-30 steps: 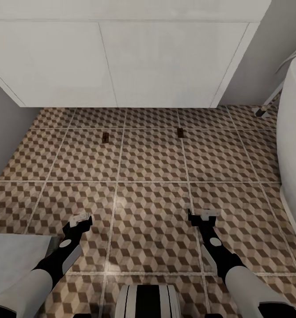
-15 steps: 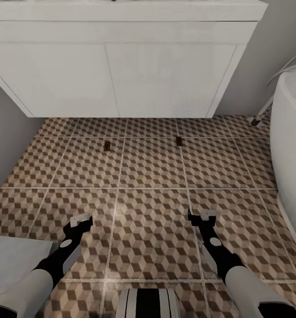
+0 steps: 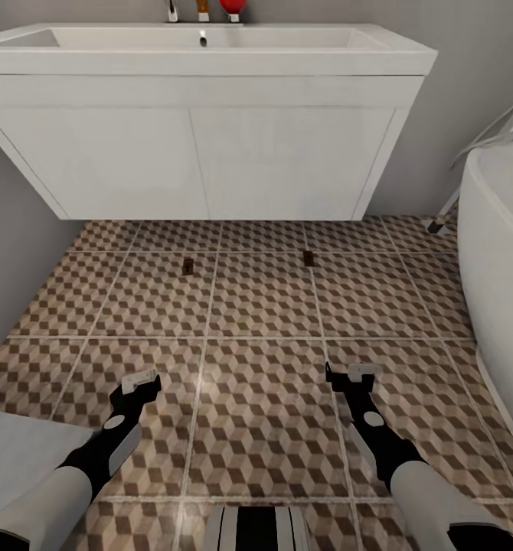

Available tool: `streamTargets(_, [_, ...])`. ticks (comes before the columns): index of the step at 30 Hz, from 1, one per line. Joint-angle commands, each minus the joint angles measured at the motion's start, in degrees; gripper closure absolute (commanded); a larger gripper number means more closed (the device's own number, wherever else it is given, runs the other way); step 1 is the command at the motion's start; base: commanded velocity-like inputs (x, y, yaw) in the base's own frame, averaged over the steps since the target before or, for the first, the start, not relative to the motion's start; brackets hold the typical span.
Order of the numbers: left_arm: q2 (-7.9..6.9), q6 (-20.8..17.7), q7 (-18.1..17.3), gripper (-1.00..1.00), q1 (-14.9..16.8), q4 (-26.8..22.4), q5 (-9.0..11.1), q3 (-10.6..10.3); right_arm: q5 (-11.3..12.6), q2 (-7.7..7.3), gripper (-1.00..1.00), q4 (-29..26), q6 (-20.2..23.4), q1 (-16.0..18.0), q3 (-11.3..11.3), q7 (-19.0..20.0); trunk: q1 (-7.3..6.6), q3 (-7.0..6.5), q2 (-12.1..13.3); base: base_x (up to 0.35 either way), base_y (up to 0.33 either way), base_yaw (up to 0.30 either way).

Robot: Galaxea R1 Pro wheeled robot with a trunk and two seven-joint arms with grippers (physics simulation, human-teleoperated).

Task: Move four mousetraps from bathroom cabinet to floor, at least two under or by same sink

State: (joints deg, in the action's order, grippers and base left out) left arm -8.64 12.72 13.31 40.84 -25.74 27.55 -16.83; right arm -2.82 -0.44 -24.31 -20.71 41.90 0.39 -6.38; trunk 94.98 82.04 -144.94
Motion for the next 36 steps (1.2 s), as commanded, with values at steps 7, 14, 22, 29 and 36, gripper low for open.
streamTargets(7, [-0.06, 0.20, 0.38, -1.00, 0.03, 0.02, 0.40, -0.54, -0.27, 0.00, -1.00, 0.08, -0.12, 0.02, 0.05, -0.30, -0.19, -1.52, 0.08, 0.000, 0.000, 0.000])
streamTargets(14, [0.01, 0.20, 0.33, -1.00, 0.03, 0.12, 0.40, -0.64, -0.26, 0.00, -1.00, 0.07, -0.12, 0.02, 0.05, -0.31, -0.37, -3.07, 0.18, 0.000, 0.000, 0.000])
streamTargets(22, [0.21, 0.25, 0.32, -1.00, 0.03, 0.96, 0.45, -0.80, -0.33, 0.00, -1.00, 0.05, -0.12, 0.02, 0.05, -0.31, -0.57, -4.85, 0.28, 0.000, 0.000, 0.000])
streamTargets(29, [0.83, 0.28, 0.32, -1.00, 0.03, 1.23, 0.41, -0.83, -0.34, 0.00, -1.00, 0.05, -0.12, 0.02, 0.05, -0.30, -0.75, -6.40, 0.38, 0.000, 0.000, 0.000])
streamTargets(36, [1.04, 0.29, 0.32, -1.00, 0.04, 1.31, 0.40, -0.84, -0.35, 0.00, -1.00, 0.08, -0.12, 0.02, 0.05, -0.30, -0.93, -7.95, 0.47, 0.000, 0.000, 0.000])
